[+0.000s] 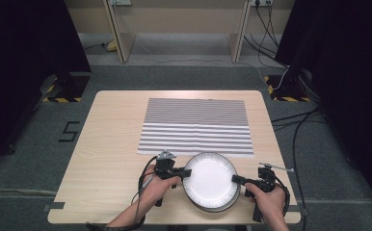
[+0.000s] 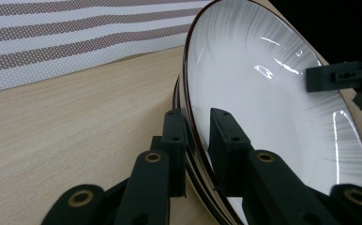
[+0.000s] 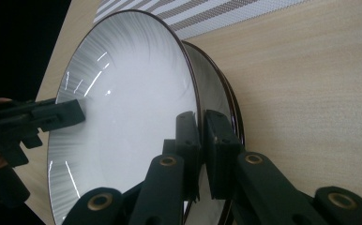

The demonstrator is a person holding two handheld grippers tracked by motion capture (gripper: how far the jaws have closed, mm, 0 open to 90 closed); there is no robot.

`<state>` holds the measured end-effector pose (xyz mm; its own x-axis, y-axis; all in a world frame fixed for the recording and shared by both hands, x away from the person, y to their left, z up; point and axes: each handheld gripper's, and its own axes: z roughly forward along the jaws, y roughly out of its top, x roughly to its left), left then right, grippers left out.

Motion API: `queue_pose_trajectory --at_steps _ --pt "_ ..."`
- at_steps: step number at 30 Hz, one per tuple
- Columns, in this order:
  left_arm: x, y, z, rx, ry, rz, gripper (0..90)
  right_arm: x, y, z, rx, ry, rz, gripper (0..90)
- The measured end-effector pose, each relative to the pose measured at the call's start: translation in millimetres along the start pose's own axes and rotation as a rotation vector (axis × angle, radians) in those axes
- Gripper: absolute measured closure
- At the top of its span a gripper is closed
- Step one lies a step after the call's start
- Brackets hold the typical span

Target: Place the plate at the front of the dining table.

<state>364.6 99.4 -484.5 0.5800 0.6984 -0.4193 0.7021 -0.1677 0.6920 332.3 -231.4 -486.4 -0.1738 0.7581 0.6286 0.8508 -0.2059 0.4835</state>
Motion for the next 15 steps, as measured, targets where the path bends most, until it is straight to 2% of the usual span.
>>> queue_pose_trajectory --at_steps 4,6,8,12,15 --pt "-0.2 1.5 -0.6 -0.011 0.01 -0.006 77.8 2.6 -0.6 0.2 -0.023 -0.01 -0.018 85.4" --pt "0.1 2.0 -2.4 -0.034 0.008 -0.029 79.5 8.4 -0.6 -0.8 -0.054 -0.042 -0.06 86.0" --pt "0.5 2.5 -3.4 -0.048 0.006 -0.035 80.6 11.0 0.0 -1.6 -0.072 -0.046 -0.072 86.3" --pt "2.9 4.1 -3.9 -0.066 -0.001 -0.056 82.1 14.1 1.4 -2.2 -0.082 -0.055 -0.092 86.4" --pt "3.2 5.3 -3.6 -0.087 -0.001 -0.044 82.7 15.3 1.9 -2.0 -0.093 -0.059 -0.101 86.5"
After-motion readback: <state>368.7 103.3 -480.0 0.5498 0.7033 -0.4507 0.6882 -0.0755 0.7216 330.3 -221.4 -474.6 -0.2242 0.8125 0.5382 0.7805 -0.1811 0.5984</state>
